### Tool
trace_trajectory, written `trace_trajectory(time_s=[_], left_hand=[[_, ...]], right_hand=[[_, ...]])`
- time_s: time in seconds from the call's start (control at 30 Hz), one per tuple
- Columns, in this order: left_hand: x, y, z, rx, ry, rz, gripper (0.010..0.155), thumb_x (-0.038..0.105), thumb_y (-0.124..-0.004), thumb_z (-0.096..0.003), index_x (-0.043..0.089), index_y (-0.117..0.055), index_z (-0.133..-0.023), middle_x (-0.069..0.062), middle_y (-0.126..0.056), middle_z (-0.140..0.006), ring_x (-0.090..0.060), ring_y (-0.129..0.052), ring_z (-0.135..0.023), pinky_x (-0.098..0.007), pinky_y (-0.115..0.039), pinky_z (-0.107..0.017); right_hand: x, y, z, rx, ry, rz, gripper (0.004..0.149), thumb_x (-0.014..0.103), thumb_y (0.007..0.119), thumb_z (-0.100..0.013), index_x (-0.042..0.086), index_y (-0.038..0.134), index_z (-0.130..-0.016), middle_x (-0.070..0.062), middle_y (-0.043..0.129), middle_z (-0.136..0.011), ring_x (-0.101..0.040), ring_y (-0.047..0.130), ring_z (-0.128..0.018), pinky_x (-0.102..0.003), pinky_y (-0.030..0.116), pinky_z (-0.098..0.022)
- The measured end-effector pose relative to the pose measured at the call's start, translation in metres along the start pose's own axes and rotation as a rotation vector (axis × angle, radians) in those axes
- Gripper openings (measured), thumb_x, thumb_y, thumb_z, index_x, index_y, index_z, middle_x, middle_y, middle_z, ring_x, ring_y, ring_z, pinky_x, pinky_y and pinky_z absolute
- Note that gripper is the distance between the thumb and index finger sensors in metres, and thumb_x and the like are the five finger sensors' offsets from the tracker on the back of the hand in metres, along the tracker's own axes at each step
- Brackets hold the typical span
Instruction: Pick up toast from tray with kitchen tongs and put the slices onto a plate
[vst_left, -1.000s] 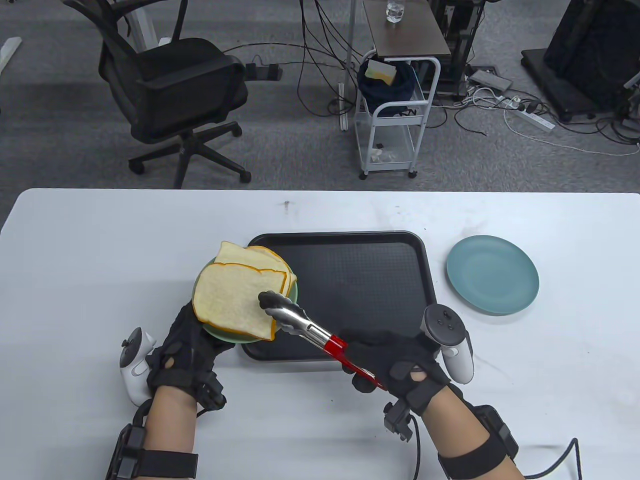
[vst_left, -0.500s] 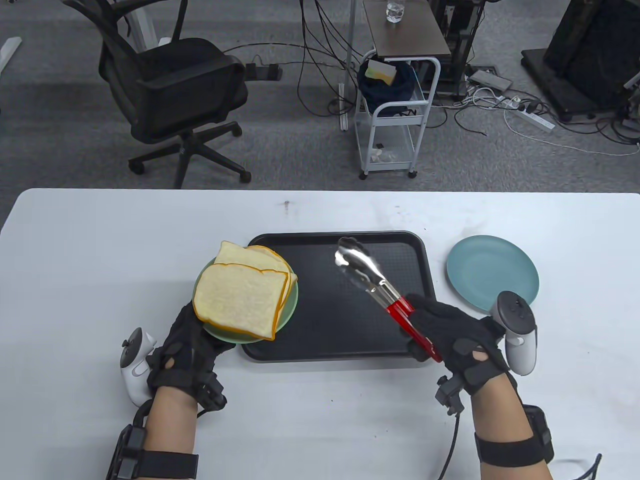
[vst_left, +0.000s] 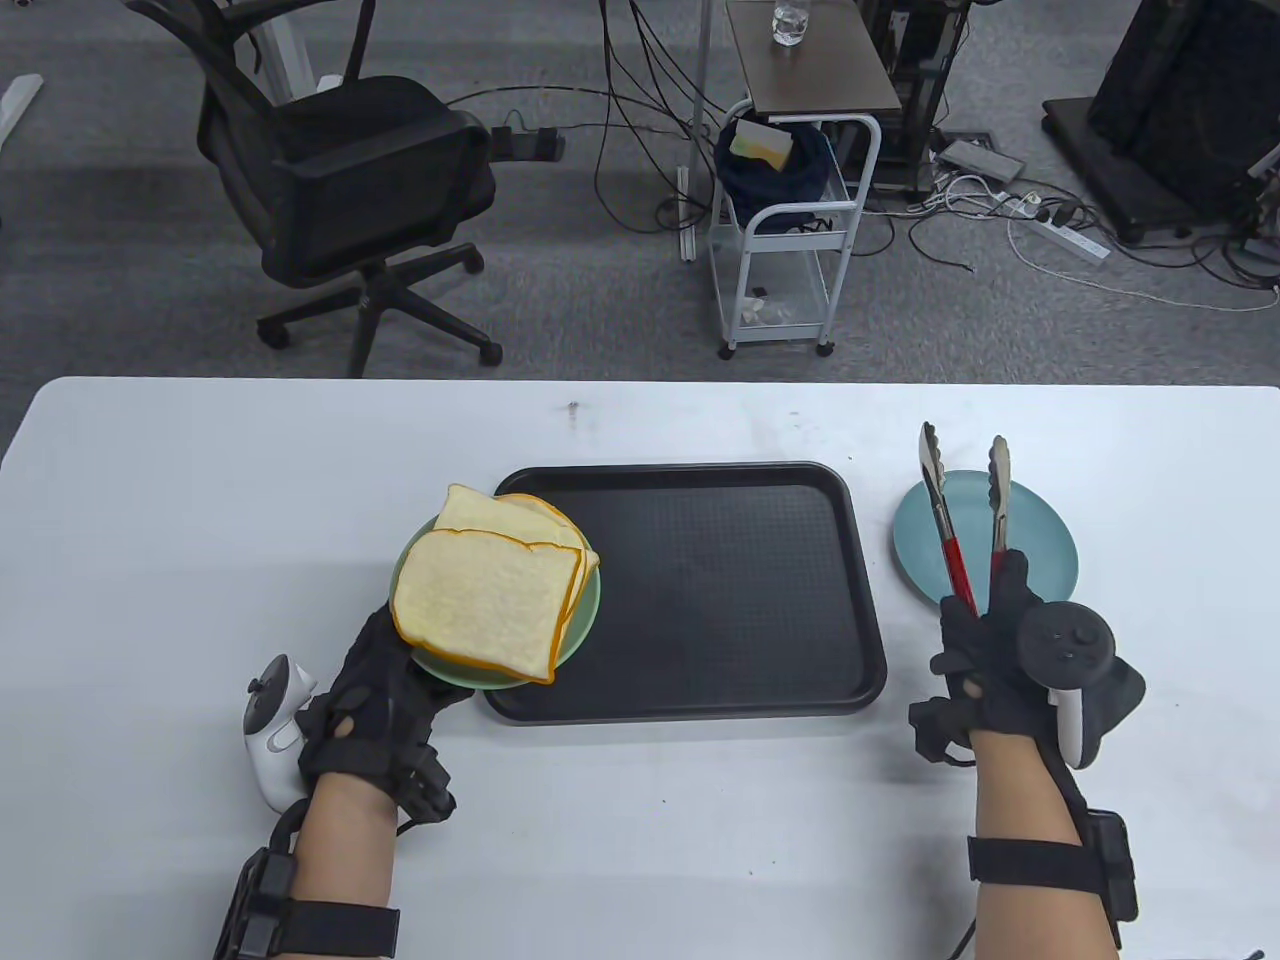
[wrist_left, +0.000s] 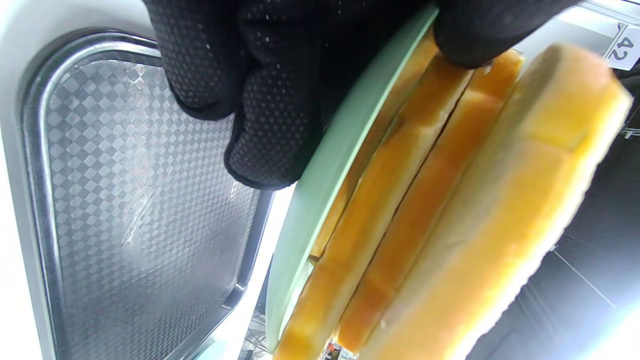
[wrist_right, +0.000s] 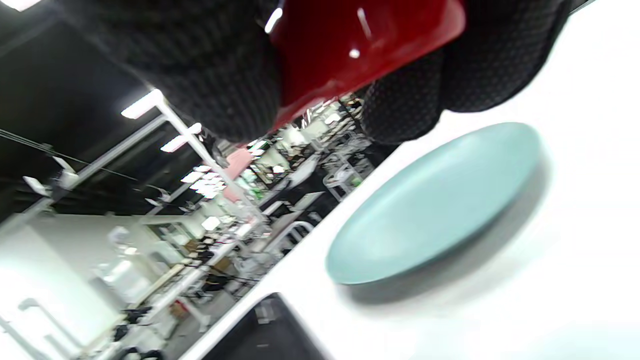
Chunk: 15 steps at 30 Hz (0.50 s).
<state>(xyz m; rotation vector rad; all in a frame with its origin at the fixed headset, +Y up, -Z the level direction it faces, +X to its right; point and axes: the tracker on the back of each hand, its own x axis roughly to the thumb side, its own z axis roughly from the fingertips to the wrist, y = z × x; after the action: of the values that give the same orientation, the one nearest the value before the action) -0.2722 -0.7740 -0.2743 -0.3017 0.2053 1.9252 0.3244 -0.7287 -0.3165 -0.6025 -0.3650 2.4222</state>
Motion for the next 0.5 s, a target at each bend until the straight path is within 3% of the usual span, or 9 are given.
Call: trace_trajectory(time_s=[0.23, 0.5], left_hand=[[-0.002, -0.001, -0.001, 0.003, 0.01, -0.009, 0.059, 0.055, -0.064, -0.0517, 0.038, -0.044, -0.105, 0.001, -0.082, -0.102, -0.023, -0.108, -0.068, -0.042, -0.082, -0.063], [-0.003, -0.001, -0.001, 0.005, 0.013, -0.006, 0.059, 0.055, -0.064, -0.0517, 0.038, -0.044, -0.105, 0.001, -0.082, -0.102, -0.023, -0.108, -0.067, -0.042, -0.082, -0.063]], right_hand=[[-0.035, 0.02, -0.019, 0.036, 0.131, 0.069, 0.074, 0.036, 0.088, -0.046, 0.015, 0.053, -0.107, -0.032, 0.067, -0.101, -0.045, 0.091, -0.07, -0.061, 0.079, -0.054], [-0.048, 0.033, -0.028, 0.074, 0.206, 0.06, 0.075, 0.038, 0.089, -0.045, 0.015, 0.054, -0.107, -0.032, 0.066, -0.102, -0.045, 0.092, -0.072, -0.06, 0.079, -0.055]])
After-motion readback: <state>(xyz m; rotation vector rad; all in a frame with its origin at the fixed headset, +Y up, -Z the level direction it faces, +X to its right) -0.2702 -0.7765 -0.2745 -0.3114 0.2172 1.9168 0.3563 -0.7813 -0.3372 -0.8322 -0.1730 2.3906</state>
